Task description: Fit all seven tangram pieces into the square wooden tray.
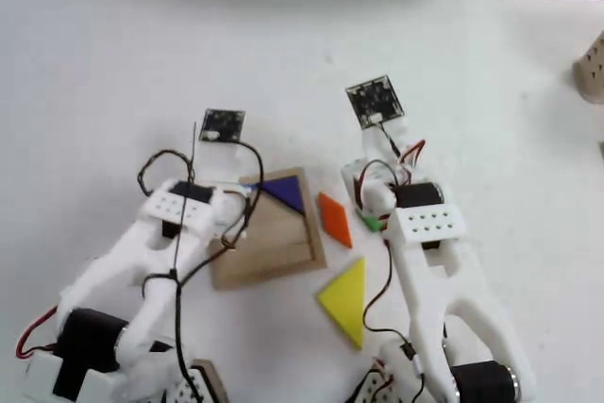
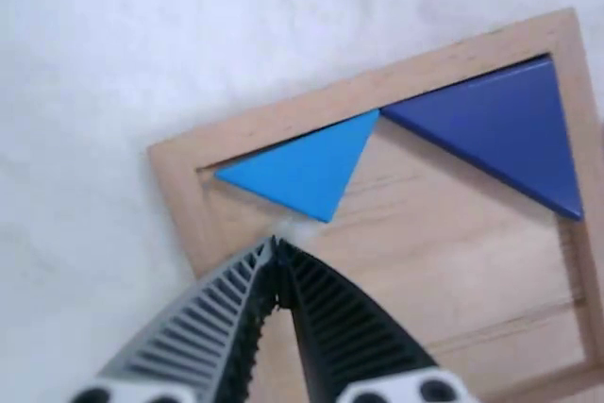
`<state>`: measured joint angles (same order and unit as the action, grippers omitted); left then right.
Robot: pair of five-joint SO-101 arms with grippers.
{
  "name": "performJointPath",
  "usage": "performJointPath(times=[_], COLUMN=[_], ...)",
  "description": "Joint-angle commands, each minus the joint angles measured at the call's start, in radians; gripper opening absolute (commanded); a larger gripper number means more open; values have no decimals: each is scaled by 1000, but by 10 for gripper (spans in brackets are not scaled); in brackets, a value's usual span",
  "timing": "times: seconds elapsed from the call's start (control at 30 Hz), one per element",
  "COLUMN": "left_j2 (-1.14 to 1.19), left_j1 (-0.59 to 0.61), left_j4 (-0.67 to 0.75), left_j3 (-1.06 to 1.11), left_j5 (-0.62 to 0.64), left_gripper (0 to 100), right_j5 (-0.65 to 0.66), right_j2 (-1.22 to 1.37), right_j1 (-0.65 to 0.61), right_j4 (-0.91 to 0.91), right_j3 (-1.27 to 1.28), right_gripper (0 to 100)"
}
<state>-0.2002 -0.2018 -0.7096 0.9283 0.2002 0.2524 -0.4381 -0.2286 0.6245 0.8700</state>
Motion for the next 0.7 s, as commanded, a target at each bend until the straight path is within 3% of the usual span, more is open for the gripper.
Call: performJointPath(times=[0.0,0.23,0.47,0.67], left_j2=[-50,-219,-361,-211], left_j1=[-28,-62,-173,-171], left_j4=[-57,-40,304,256], left_j3=[-68,8,241,152], left_j5=[2,2,3,3], left_gripper=[21,21,21,21], right_j5=[11,11,11,11], right_j2=[-4,-4,-4,-4], right_j1=[-2,-2,-2,5], right_j4=[-22,-22,-22,-21], right_j3=[-15,-15,-14,-14], right_gripper=[21,21,21,21])
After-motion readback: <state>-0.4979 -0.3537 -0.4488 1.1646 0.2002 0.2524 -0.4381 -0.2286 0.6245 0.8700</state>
